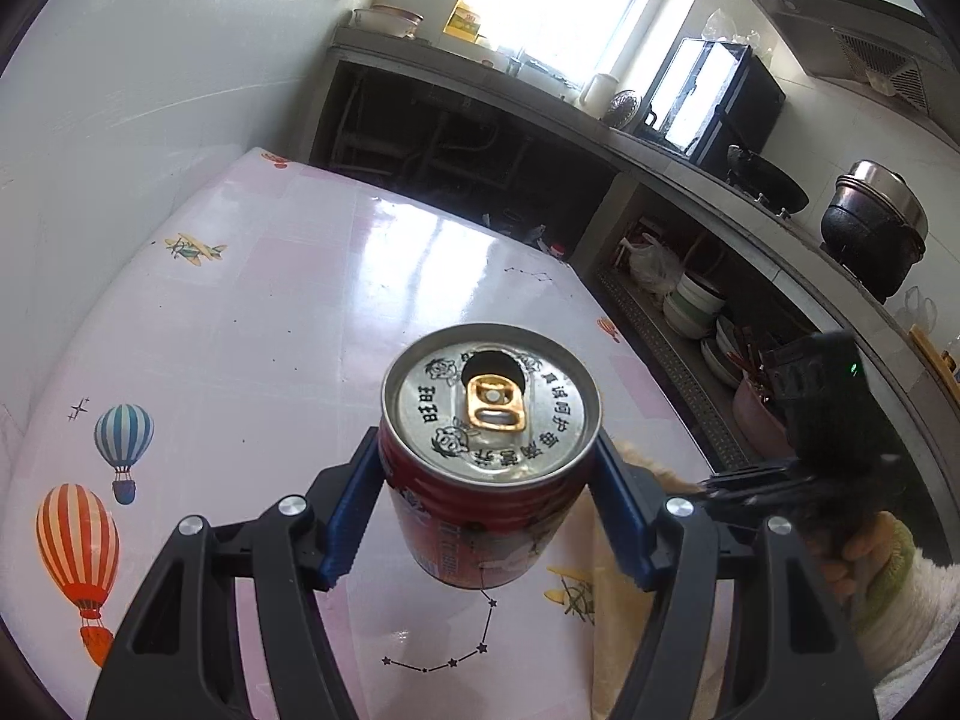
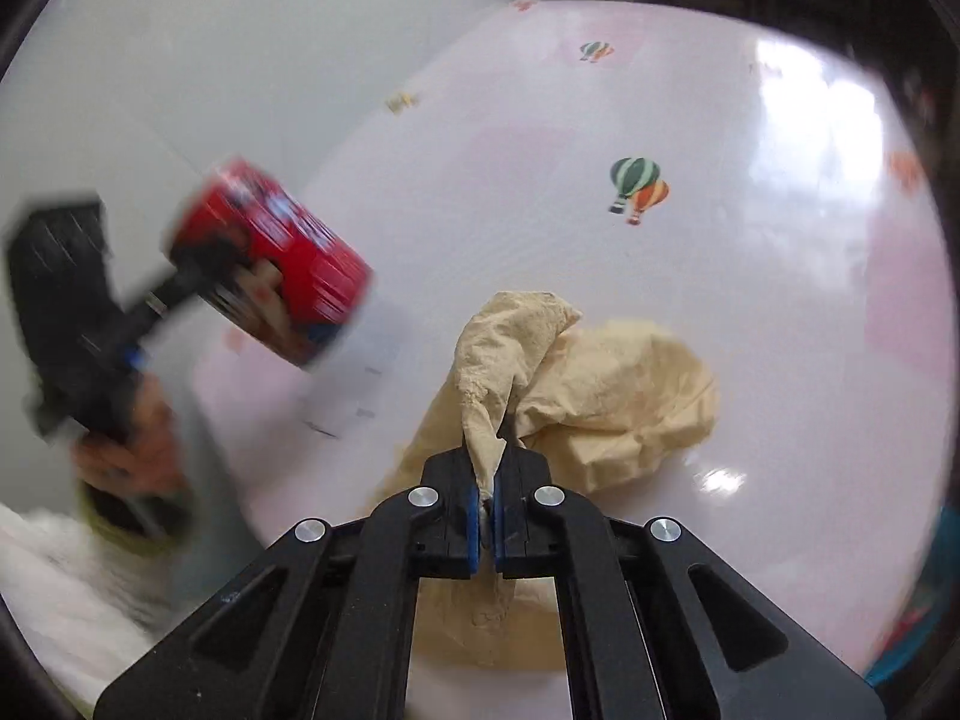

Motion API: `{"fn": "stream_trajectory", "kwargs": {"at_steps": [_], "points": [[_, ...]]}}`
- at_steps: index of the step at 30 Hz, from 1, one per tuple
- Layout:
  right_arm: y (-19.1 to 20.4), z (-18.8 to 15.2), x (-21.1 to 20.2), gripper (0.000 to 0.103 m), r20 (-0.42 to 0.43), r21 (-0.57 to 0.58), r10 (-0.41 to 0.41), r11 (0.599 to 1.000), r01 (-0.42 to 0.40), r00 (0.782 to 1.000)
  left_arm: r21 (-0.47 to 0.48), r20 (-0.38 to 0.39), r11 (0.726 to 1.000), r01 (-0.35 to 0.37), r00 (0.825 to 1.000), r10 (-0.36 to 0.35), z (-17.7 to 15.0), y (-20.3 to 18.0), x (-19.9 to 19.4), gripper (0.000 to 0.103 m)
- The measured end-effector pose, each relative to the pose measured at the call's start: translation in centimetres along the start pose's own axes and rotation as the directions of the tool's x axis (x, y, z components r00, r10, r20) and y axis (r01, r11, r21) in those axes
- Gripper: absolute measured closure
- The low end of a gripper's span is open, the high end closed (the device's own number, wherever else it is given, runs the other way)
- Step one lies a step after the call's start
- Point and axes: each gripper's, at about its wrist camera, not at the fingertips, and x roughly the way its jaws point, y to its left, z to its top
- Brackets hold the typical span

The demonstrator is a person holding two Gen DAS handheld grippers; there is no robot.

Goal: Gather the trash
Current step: 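Lift the red can with the left tool while the right tool lifts the cloth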

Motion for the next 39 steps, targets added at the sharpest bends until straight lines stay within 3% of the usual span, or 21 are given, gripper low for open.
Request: {"fn": "stream_trajectory", "kwargs": {"at_steps": [1,3,4,5,8,10,11,13,14,17,19,21,22,25,26,27,30,32,34,36,39], "points": [[-0.6,-0.6,-1.0,0.101,0.036,0.104,0.147,0.983,-0.15,0.989,-0.007,0.005,1.0,0.004,1.0,-0.004,0.0,-0.1,-0.3,0.038],[-2.3,-2.5,-1.7,0.101,0.123,0.284,0.376,0.874,-0.395,0.919,-0.024,0.015,1.0,0.01,1.0,-0.01,-0.1,-0.1,-0.8,0.038],[-3.4,-3.7,-1.5,0.101,0.156,0.364,0.431,0.812,-0.457,0.889,-0.029,0.018,0.999,0.012,1.0,-0.011,-0.2,-0.1,-1.0,0.038],[-4.5,-4.8,-1.1,0.101,0.168,0.426,0.426,0.782,-0.456,0.889,-0.034,0.02,0.999,0.014,1.0,-0.013,-0.2,-0.2,-1.2,0.038],[-6.7,-6.4,-1.0,0.101,0.164,0.492,0.184,0.836,-0.242,0.969,-0.037,0.013,0.999,0.02,1.0,-0.02,-0.4,-0.4,-1.3,0.038],[-7.4,-6.7,-2.2,0.101,0.176,0.477,-0.004,0.875,-0.082,0.984,-0.027,0.007,0.999,0.017,1.0,-0.017,-0.5,-0.5,-1.5,0.038],[-7.2,-6.4,-2.8,0.101,0.179,0.443,-0.114,0.896,0.024,0.977,-0.022,0.006,1.0,0.015,1.0,-0.015,-0.6,-0.7,-1.6,0.038],[-5.9,-5.8,-1.9,0.101,0.198,0.348,-0.316,0.907,0.235,0.928,-0.019,0.007,1.0,0.016,1.0,-0.016,-0.7,-0.8,-1.8,0.038],[-4.8,-5.9,-1.6,0.101,0.208,0.278,-0.411,0.895,0.349,0.888,-0.019,0.008,1.0,0.016,1.0,-0.015,-0.7,-0.9,-1.9,0.038],[-2.1,-7.2,0.4,0.099,0.25,0.05,-0.597,0.794,0.606,0.762,-0.021,0.013,1.0,0.012,1.0,-0.012,-0.8,-1.0,-2.1,0.038],[-0.1,-8.0,2.7,0.096,0.279,-0.096,-0.654,0.709,0.698,0.703,-0.021,0.012,1.0,0.007,1.0,-0.007,-0.8,-1.1,-2.1,0.038],[0.8,-9.2,3.5,0.088,0.29,-0.209,-0.674,0.648,0.732,0.68,-0.019,0.007,1.0,0.004,1.0,-0.004,-0.8,-1.2,-2.1,0.038],[0.7,-9.7,3.5,0.084,0.282,-0.234,-0.675,0.641,0.731,0.682,-0.016,0.006,1.0,0.003,1.0,-0.003,-0.9,-1.3,-2.1,0.038],[0.3,-9.8,3.1,0.066,0.242,-0.255,-0.626,0.696,0.671,0.741,-0.012,0.008,1.0,0.002,1.0,-0.002,-0.8,-1.5,-2.2,0.038],[0.0,-9.6,3.0,0.049,0.215,-0.248,-0.595,0.734,0.632,0.775,-0.012,0.009,1.0,0.003,1.0,-0.003,-0.8,-1.5,-2.2,0.038],[-0.4,-9.4,2.9,0.04,0.186,-0.236,-0.554,0.776,0.584,0.811,-0.011,0.009,1.0,0.004,1.0,-0.004,-0.9,-1.4,-2.2,0.038],[-0.8,-8.9,1.8,0.033,0.157,-0.223,-0.497,0.824,0.521,0.854,-0.009,0.007,1.0,0.006,1.0,-0.006,-0.9,-1.4,-2.2,0.038],[-0.6,-8.3,1.6,0.033,0.149,-0.234,-0.481,0.832,0.504,0.864,-0.008,0.004,1.0,0.007,1.0,-0.007,-0.9,-1.4,-2.2,0.038],[0.1,-8.3,1.6,0.036,0.158,-0.276,-0.508,0.801,0.531,0.847,-0.008,0.002,1.0,0.01,1.0,-0.01,-0.8,-1.3,-2.1,0.038],[1.2,-8.8,2.1,0.049,0.172,-0.335,-0.53,0.762,0.555,0.831,-0.007,0.001,1.0,0.012,1.0,-0.012,-0.8,-1.5,-2.2,0.038],[2.1,-9.1,2.7,0.065,0.179,-0.37,-0.525,0.748,0.551,0.832,0.002,0.0,1.0,0.018,1.0,-0.018,-0.6,-1.8,-2.1,0.038]]}}
